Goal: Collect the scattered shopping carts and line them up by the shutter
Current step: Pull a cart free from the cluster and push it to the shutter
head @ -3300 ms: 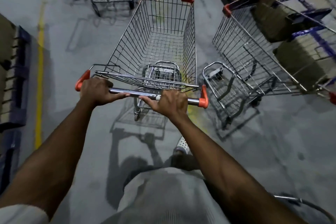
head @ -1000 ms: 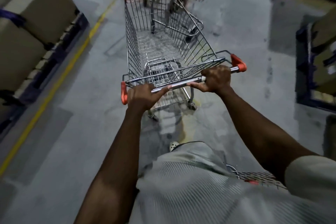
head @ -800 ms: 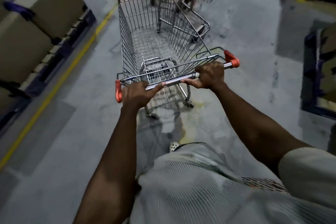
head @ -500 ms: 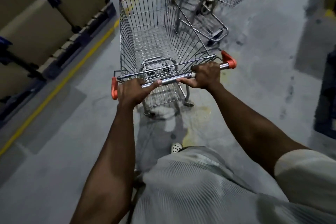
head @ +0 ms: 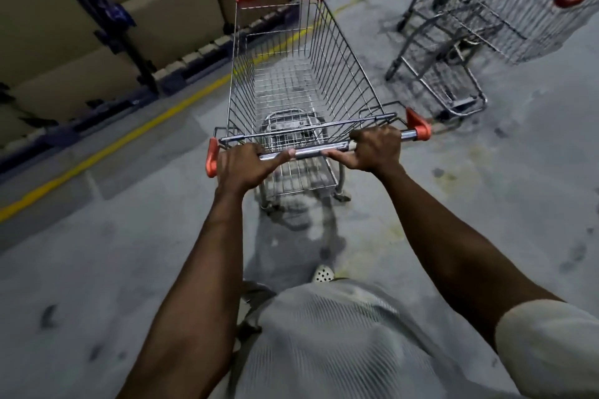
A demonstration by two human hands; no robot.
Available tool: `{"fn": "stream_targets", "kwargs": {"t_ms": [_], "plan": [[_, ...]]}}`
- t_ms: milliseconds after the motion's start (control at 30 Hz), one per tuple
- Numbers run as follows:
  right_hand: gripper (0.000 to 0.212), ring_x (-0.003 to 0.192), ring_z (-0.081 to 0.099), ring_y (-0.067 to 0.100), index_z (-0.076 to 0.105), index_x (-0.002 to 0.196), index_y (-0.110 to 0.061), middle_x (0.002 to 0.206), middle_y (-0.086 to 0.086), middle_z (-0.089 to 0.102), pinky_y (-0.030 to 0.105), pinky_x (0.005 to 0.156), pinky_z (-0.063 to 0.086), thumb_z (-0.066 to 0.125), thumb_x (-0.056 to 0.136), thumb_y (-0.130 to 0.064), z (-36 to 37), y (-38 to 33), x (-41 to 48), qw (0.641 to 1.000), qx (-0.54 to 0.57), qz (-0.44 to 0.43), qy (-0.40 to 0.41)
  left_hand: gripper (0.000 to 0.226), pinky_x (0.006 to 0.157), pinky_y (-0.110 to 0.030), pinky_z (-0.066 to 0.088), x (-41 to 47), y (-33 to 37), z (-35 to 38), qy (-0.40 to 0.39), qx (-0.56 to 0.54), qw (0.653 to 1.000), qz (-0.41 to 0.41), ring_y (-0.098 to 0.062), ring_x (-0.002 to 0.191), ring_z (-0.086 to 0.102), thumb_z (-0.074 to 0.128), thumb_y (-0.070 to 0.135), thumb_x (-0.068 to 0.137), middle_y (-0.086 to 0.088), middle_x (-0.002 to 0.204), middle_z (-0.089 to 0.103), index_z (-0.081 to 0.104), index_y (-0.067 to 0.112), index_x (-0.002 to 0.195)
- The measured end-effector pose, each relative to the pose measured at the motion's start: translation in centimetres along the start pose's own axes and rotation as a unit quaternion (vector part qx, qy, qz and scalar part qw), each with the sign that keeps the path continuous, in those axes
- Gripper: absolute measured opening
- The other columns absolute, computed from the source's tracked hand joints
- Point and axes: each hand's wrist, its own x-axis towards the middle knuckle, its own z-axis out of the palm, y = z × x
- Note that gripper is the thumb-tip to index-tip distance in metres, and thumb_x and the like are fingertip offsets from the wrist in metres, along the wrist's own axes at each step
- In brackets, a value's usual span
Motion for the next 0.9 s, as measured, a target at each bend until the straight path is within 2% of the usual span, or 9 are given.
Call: {"fn": "stream_targets", "kwargs": {"t_ms": [200,333,467,567,767,833,900], "plan": [[0.083,0.044,0.057,0.024,0.067,0.056,-0.018,0.042,0.004,0.049,0.027,0.059,0.034,0.05,0.071,-0.098,0.6,-5.5,1.7,0.999,0.019,-0.048,-0.018,0.089,0.08,-0.036,0.045,-2.2,-5.2,-1.5,0.019,0.014,0.999,-0.039,-0.024,0.07,0.063,0.031,0.103,0.072,0.002,0.061,0.063,0.061,0.02,0.06],[0.088,0.046,0.056,0.024,0.068,0.059,-0.018,0.045,0.005,0.051,0.03,0.06,0.041,0.038,0.075,-0.1,1.0,-9.8,2.3,0.995,0.038,-0.084,-0.034,0.088,0.09,-0.038,0.047,-4.2,-8.9,-2.5,0.041,0.006,0.996,-0.08,-0.024,0.075,0.064,0.033,0.104,0.069,0.003,0.065,0.066,0.069,0.023,0.065],[0.094,0.047,0.056,0.024,0.065,0.057,-0.018,0.046,0.005,0.051,0.029,0.059,0.038,0.028,0.076,-0.101,1.1,-14.5,2.8,0.99,0.064,-0.116,-0.043,0.091,0.083,-0.036,0.043,-6.3,-12.5,-3.6,0.061,0.004,0.988,-0.14,-0.021,0.078,0.064,0.033,0.106,0.066,0.004,0.07,0.068,0.074,0.024,0.07],[0.095,0.048,0.057,0.023,0.064,0.056,-0.017,0.047,0.006,0.052,0.029,0.06,0.039,0.027,0.075,-0.102,1.4,-17.9,3.2,0.986,0.058,-0.144,-0.064,0.092,0.08,-0.033,0.041,-8.1,-14.8,-4.4,0.076,0.016,0.982,-0.174,-0.022,0.08,0.066,0.036,0.104,0.068,0.003,0.075,0.071,0.077,0.021,0.075],[0.096,0.051,0.058,0.021,0.074,0.069,-0.019,0.05,0.004,0.057,0.029,0.065,0.043,0.029,0.074,-0.103,1.9,-24.1,4.2,0.97,0.054,-0.209,-0.112,0.093,0.078,-0.032,0.04,-11.4,-19.1,-5.7,0.093,0.021,0.962,-0.255,-0.018,0.075,0.063,0.033,0.107,0.064,0.005,0.067,0.067,0.075,0.023,0.07],[0.095,0.05,0.055,0.02,0.075,0.07,-0.019,0.049,0.003,0.055,0.029,0.065,0.041,0.029,0.074,-0.103,1.9,-26.0,4.5,0.964,0.055,-0.23,-0.12,0.091,0.085,-0.033,0.042,-12.6,-20.3,-6.0,0.102,0.019,0.955,-0.277,-0.018,0.079,0.064,0.035,0.105,0.066,0.005,0.073,0.071,0.077,0.025,0.075],[0.095,0.049,0.054,0.02,0.075,0.07,-0.019,0.048,0.003,0.054,0.029,0.063,0.04,0.03,0.075,-0.102,1.9,-27.9,4.7,0.959,0.065,-0.246,-0.121,0.093,0.099,-0.037,0.044,-13.7,-21.4,-6.3,0.113,0.02,0.946,-0.303,-0.018,0.085,0.067,0.034,0.106,0.064,0.005,0.078,0.074,0.08,0.026,0.079]]}}
